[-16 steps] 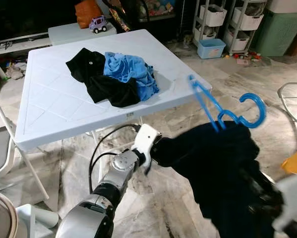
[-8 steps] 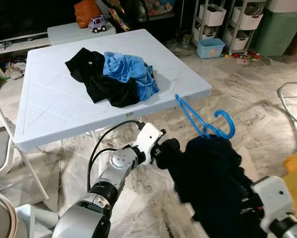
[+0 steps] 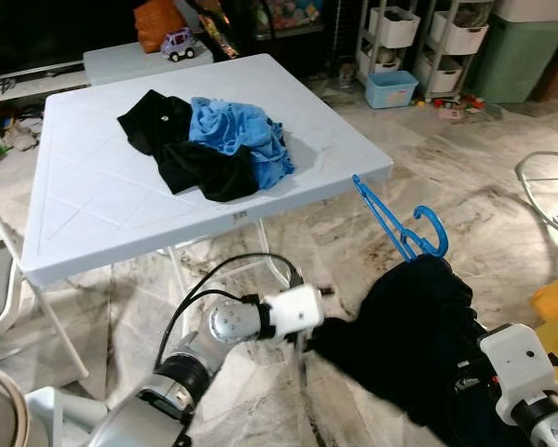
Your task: Hang hanger
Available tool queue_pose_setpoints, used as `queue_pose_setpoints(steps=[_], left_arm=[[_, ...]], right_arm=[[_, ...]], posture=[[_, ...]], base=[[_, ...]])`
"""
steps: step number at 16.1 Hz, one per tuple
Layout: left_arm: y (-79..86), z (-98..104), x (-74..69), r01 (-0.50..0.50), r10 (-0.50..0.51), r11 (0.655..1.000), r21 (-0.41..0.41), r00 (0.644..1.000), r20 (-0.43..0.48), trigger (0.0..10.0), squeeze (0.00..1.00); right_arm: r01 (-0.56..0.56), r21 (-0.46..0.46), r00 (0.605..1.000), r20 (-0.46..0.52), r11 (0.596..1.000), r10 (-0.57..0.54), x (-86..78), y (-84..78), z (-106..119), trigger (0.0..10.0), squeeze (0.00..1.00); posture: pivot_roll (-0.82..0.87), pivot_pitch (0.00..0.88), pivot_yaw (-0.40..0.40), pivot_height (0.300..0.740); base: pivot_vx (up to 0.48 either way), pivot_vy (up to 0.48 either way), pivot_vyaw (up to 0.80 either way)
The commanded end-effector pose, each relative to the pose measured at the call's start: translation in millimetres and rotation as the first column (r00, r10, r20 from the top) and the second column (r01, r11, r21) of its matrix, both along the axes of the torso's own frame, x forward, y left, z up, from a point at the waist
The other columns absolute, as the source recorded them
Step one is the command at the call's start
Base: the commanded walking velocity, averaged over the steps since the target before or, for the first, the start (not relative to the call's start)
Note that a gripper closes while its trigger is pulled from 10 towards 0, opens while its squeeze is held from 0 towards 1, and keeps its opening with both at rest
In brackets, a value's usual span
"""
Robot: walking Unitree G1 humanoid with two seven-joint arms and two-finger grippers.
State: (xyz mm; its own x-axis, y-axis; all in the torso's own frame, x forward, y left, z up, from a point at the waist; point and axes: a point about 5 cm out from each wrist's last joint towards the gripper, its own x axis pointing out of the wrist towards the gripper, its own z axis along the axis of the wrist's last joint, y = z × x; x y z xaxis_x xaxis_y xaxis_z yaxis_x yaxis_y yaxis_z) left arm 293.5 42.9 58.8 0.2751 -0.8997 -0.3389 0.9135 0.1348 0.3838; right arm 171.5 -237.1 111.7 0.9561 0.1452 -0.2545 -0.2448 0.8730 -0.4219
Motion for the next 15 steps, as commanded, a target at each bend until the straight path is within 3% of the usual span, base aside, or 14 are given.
queue_pose_setpoints(steps=[1,3,4,6,7,9,12,15], left_arm=[[6.6,-2,1.8,0.001,-0.003,0.999,0.050,1.000,0.024,10.0,1.00],[18.3,-2,5.8,0.011,-0.018,0.992,0.129,0.998,0.055,10.0,1.00],[20.6,13,10.6,0.036,-0.039,0.999,0.038,0.996,0.079,10.0,1.00],[19.3,32,17.6,0.051,-0.044,0.997,-0.055,0.992,0.114,10.0,1.00],[20.7,46,26.8,0.037,-0.023,0.996,-0.085,0.987,0.159,10.0,1.00],[21.3,57,32.9,0.050,-0.034,0.997,-0.065,0.972,0.232,10.0,1.00],[20.7,55,32.4,0.079,-0.074,0.997,-0.010,0.968,0.242,10.0,1.00],[19.6,42,24.2,0.148,-0.153,0.988,0.038,0.974,0.166,10.0,1.00]], right_arm=[[-0.010,-0.017,0.999,0.040,1.000,0.010,3.6,-1.4,6,10.0,0.00],[-0.020,-0.041,0.999,0.038,0.999,0.022,6.5,-4.0,6,10.0,0.00],[-0.062,-0.072,0.998,0.014,0.995,0.063,6.4,-4.4,5,10.0,0.00],[-0.124,-0.078,0.992,-0.028,0.989,0.122,2.4,-5.5,3,10.0,0.00],[-0.204,-0.082,0.976,-0.097,0.976,0.196,-5.8,-8.3,2,10.0,0.00],[-0.328,-0.080,0.929,-0.211,0.941,0.305,-17.9,-14.6,4,10.0,0.00],[-0.426,-0.084,0.884,-0.254,0.901,0.394,-16.9,-22.6,24,10.0,0.00],[-0.467,-0.108,0.866,-0.256,0.877,0.430,-7.4,-28.6,33,10.0,0.00]], posture=[[-0.07,0.037,0.012,0.740],[-0.06,0.040,0.010,0.740],[-0.06,0.040,0.012,0.740],[-0.05,0.039,0.013,0.740],[-0.05,0.036,0.013,0.740],[-0.05,0.034,0.013,0.740],[-0.06,0.033,0.011,0.740],[-0.07,0.028,0.005,0.740]], base=[[0.000,0.000,0.00],[0.000,0.000,0.00],[0.000,0.000,0.00],[0.000,0.000,0.00],[0.000,0.000,0.00],[0.000,0.000,0.00],[0.000,0.000,0.00],[0.000,0.000,0.00]])
